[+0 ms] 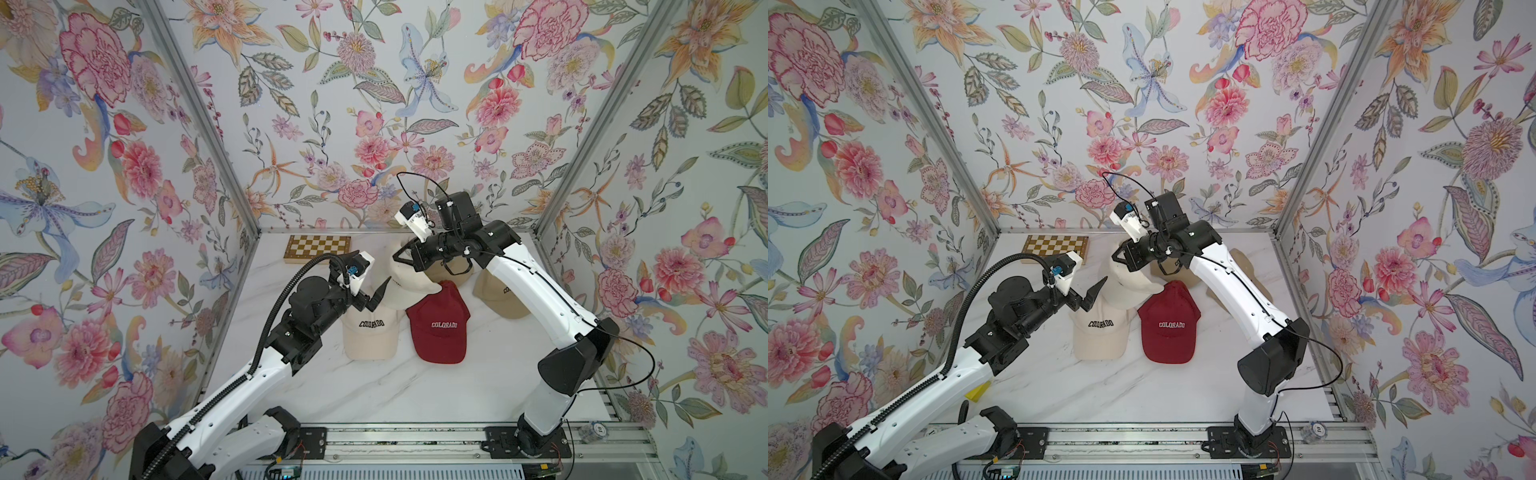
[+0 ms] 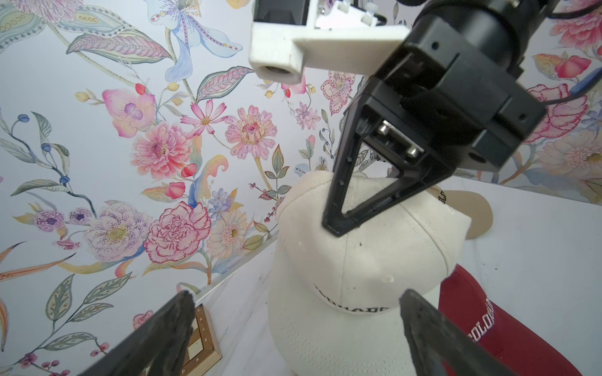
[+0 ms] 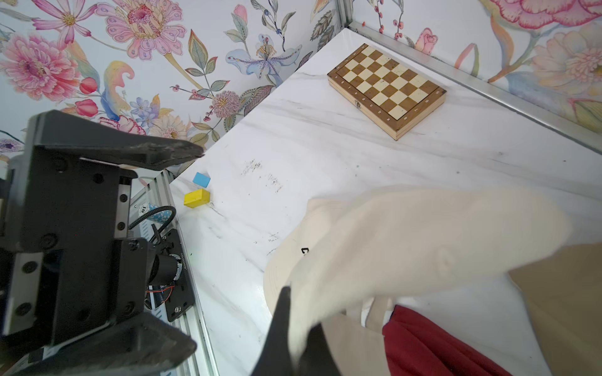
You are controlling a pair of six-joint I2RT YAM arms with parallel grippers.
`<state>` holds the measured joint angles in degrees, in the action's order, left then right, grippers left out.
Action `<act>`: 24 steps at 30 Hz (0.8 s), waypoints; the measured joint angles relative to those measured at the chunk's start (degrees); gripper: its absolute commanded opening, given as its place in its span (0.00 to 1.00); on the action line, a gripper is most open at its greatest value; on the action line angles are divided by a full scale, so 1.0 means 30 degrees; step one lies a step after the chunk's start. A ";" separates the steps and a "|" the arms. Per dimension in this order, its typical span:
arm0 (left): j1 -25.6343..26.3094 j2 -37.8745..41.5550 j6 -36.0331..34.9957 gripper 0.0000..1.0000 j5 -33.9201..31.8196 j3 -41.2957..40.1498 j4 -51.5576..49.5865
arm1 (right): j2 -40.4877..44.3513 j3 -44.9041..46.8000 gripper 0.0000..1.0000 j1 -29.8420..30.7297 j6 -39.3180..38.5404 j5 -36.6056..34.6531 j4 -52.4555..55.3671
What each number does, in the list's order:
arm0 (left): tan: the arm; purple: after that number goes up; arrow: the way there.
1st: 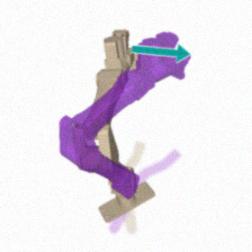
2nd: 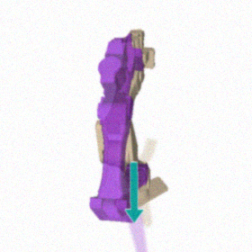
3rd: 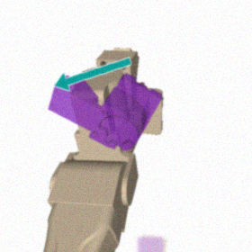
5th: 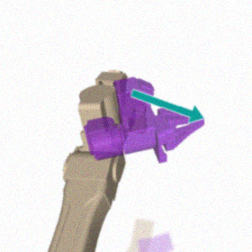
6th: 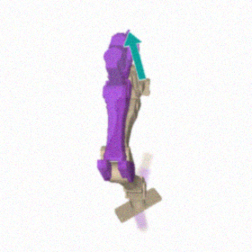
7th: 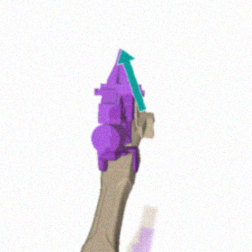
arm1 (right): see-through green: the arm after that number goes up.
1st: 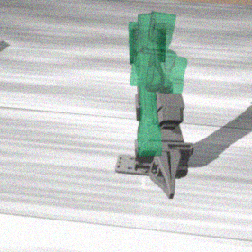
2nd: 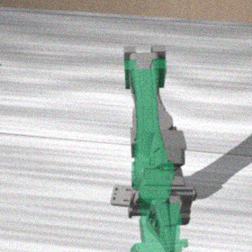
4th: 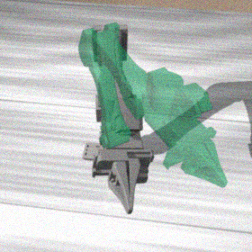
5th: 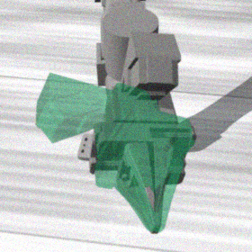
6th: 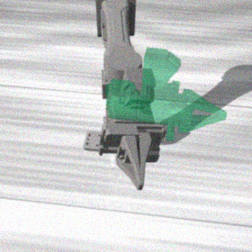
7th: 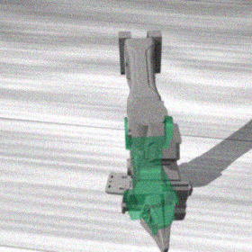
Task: Stack the baseball caps by color
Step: Pick up the baseball cap from the center of the board.
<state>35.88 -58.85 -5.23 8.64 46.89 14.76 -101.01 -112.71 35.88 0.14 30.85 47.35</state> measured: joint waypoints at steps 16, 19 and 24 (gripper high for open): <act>0.0852 -0.2164 -0.1304 0.83 0.1494 0.0488 0.1275 | 0.0823 0.0882 0.00 0.0933 -0.0714 0.0510 0.0000; 0.0889 -0.2688 -0.1450 0.75 0.1705 0.0809 0.1268 | 0.0962 0.0991 0.00 0.1056 -0.0933 0.0561 0.0000; 0.0925 -0.3235 -0.1472 0.65 0.2076 0.1224 0.1268 | 0.1071 0.1027 0.00 0.1020 -0.1137 0.0554 0.0000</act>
<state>38.65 -68.55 -9.65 14.87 50.57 18.57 -97.80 -109.62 38.94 -3.27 32.51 47.35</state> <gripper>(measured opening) 0.676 0.051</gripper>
